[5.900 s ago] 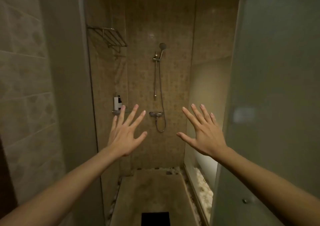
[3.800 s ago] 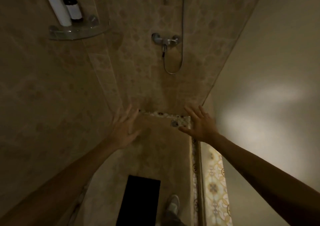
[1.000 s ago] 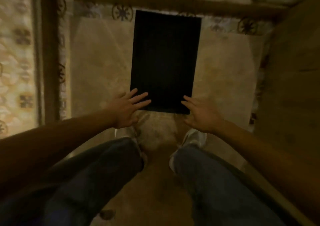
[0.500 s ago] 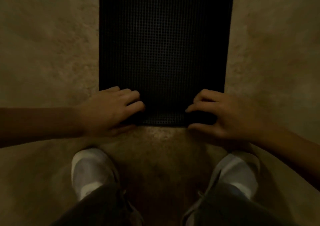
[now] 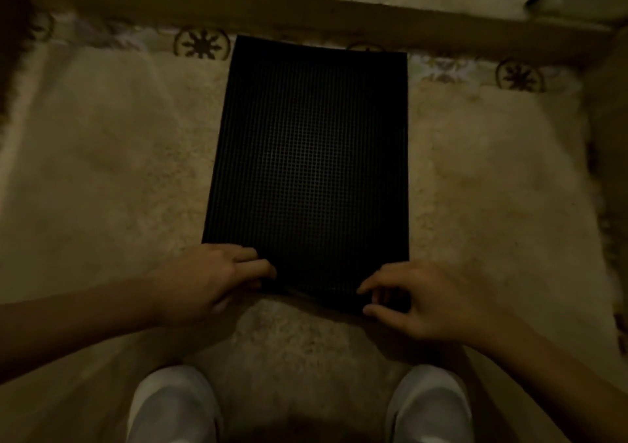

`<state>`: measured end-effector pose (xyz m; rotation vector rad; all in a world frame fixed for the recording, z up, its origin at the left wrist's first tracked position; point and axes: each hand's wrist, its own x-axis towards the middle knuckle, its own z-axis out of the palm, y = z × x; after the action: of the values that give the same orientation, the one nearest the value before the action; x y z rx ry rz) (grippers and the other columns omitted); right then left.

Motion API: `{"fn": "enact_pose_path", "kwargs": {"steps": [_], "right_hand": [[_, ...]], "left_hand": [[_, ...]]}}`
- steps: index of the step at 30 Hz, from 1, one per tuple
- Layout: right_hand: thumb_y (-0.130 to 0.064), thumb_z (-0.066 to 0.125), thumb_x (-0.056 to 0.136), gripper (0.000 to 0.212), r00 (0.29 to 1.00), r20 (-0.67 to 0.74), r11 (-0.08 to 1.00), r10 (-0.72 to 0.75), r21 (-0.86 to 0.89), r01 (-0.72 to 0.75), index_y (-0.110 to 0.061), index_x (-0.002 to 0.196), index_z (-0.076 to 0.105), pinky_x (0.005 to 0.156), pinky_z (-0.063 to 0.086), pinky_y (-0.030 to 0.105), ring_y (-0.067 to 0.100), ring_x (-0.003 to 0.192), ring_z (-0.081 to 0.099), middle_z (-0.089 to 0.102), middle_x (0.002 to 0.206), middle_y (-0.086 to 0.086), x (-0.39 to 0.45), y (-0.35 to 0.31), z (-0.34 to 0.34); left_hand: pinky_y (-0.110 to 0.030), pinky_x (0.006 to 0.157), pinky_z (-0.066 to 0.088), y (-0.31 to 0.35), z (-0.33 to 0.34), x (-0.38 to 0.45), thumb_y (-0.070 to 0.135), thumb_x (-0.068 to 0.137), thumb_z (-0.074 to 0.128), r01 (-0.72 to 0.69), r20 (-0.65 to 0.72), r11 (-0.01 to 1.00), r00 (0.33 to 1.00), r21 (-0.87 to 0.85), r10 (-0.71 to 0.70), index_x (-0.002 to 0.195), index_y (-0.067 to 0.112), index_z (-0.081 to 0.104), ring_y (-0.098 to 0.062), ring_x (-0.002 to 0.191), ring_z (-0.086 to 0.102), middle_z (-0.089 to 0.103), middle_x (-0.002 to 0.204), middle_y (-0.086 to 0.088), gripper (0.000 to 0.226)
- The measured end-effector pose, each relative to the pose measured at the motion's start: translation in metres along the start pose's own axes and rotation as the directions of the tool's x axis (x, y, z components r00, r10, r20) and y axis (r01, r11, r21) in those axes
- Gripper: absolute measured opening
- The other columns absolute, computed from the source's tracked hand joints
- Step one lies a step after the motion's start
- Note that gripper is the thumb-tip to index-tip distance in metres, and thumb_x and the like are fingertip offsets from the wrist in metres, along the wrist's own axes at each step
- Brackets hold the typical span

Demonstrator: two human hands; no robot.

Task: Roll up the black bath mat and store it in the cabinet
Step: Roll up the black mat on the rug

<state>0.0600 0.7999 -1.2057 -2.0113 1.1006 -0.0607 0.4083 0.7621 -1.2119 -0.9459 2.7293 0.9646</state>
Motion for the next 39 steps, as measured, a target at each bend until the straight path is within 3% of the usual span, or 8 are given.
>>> {"fn": "enact_pose_path", "kwargs": {"steps": [3, 9, 13, 19, 25, 29, 33, 39], "right_hand": [[-0.061, 0.068, 0.087, 0.038, 0.999, -0.041, 0.999, -0.004, 0.053, 0.006, -0.039, 0.119, 0.067, 0.076, 0.052, 0.014, -0.004, 0.092, 0.063, 0.065, 0.098, -0.024, -0.001, 0.004, 0.001], [-0.05, 0.069, 0.093, 0.024, 0.988, -0.148, 0.995, -0.032, 0.093, 0.046, -0.04, 0.115, 0.069, 0.076, 0.057, 0.021, -0.008, 0.095, 0.066, 0.068, 0.106, -0.026, -0.002, 0.015, -0.001], [-0.04, 0.071, 0.092, 0.015, 0.968, -0.249, 0.982, 0.018, 0.185, 0.029, -0.035, 0.106, 0.074, 0.074, 0.06, 0.031, 0.0, 0.092, 0.07, 0.071, 0.103, -0.02, 0.003, 0.02, 0.003], [-0.034, 0.068, 0.092, 0.016, 0.88, -0.475, 0.965, -0.027, -0.243, -0.102, -0.024, 0.1, 0.079, 0.064, 0.046, 0.028, 0.012, 0.081, 0.05, 0.058, 0.093, -0.006, 0.005, 0.006, 0.019], [0.006, 0.069, 0.072, 0.051, 0.901, -0.429, 0.943, -0.071, -0.323, -0.08, -0.013, 0.12, 0.07, 0.06, 0.052, 0.035, 0.023, 0.08, 0.057, 0.061, 0.105, 0.01, 0.007, -0.01, 0.044], [-0.013, 0.056, 0.089, 0.038, 0.876, -0.465, 0.936, -0.128, -0.349, -0.049, -0.016, 0.125, 0.068, 0.065, 0.051, 0.038, 0.023, 0.082, 0.055, 0.061, 0.114, 0.015, 0.002, -0.001, 0.056], [-0.045, 0.069, 0.092, 0.039, 0.848, -0.516, 0.928, -0.126, -0.362, -0.082, -0.017, 0.119, 0.07, 0.065, 0.044, 0.035, 0.019, 0.083, 0.054, 0.061, 0.108, 0.006, 0.007, -0.002, 0.071], [-0.042, 0.072, 0.093, 0.033, 0.826, -0.54, 0.917, -0.162, -0.392, -0.077, -0.019, 0.116, 0.072, 0.061, 0.047, 0.04, 0.021, 0.079, 0.057, 0.067, 0.101, 0.002, 0.011, 0.004, 0.073]], "left_hand": [[-0.037, 0.069, 0.052, -0.003, 0.005, -0.004, 0.036, 0.099, 0.029, -0.016, -0.057, 0.999, 0.998, -0.029, 0.014, 0.135, 0.038, 0.047, -0.013, 0.089, 0.058, 0.056, 0.11, 0.007, 0.041], [-0.023, 0.059, 0.049, -0.004, 0.004, -0.009, 0.019, 0.091, 0.052, 0.022, -0.119, 0.994, 0.992, -0.109, -0.035, 0.138, 0.048, 0.047, -0.002, 0.079, 0.054, 0.047, 0.124, 0.01, 0.055], [-0.027, 0.055, 0.053, -0.001, 0.004, -0.007, 0.021, 0.093, 0.048, -0.044, -0.117, 0.997, 0.992, 0.06, 0.051, 0.144, 0.038, 0.048, -0.008, 0.089, 0.06, 0.054, 0.126, 0.004, 0.054], [-0.038, 0.068, 0.055, 0.017, 0.023, 0.009, 0.013, 0.088, 0.042, -0.035, -0.271, 0.916, 0.95, 0.4, 0.155, 0.124, 0.006, 0.067, -0.028, 0.093, 0.06, 0.063, 0.112, -0.014, 0.044], [-0.037, 0.069, 0.056, 0.018, 0.042, 0.017, 0.015, 0.081, 0.059, -0.006, -0.308, 0.958, 0.946, 0.286, 0.098, 0.118, 0.007, 0.057, -0.026, 0.089, 0.056, 0.059, 0.113, -0.016, 0.037], [-0.037, 0.075, 0.053, 0.004, 0.045, 0.013, 0.023, 0.087, 0.055, -0.101, -0.286, 0.951, 0.939, 0.293, 0.188, 0.13, 0.012, 0.051, -0.026, 0.092, 0.056, 0.053, 0.121, -0.016, 0.044], [-0.034, 0.075, 0.05, -0.001, 0.039, 0.023, 0.033, 0.097, 0.053, -0.172, -0.295, 0.967, 0.929, 0.186, 0.222, 0.125, 0.012, 0.058, -0.023, 0.089, 0.055, 0.056, 0.115, -0.011, 0.036], [-0.029, 0.066, 0.048, -0.009, 0.041, 0.028, 0.034, 0.097, 0.065, -0.18, -0.339, 0.954, 0.905, 0.239, 0.256, 0.122, 0.011, 0.066, -0.019, 0.087, 0.056, 0.062, 0.106, -0.007, 0.034]]}}
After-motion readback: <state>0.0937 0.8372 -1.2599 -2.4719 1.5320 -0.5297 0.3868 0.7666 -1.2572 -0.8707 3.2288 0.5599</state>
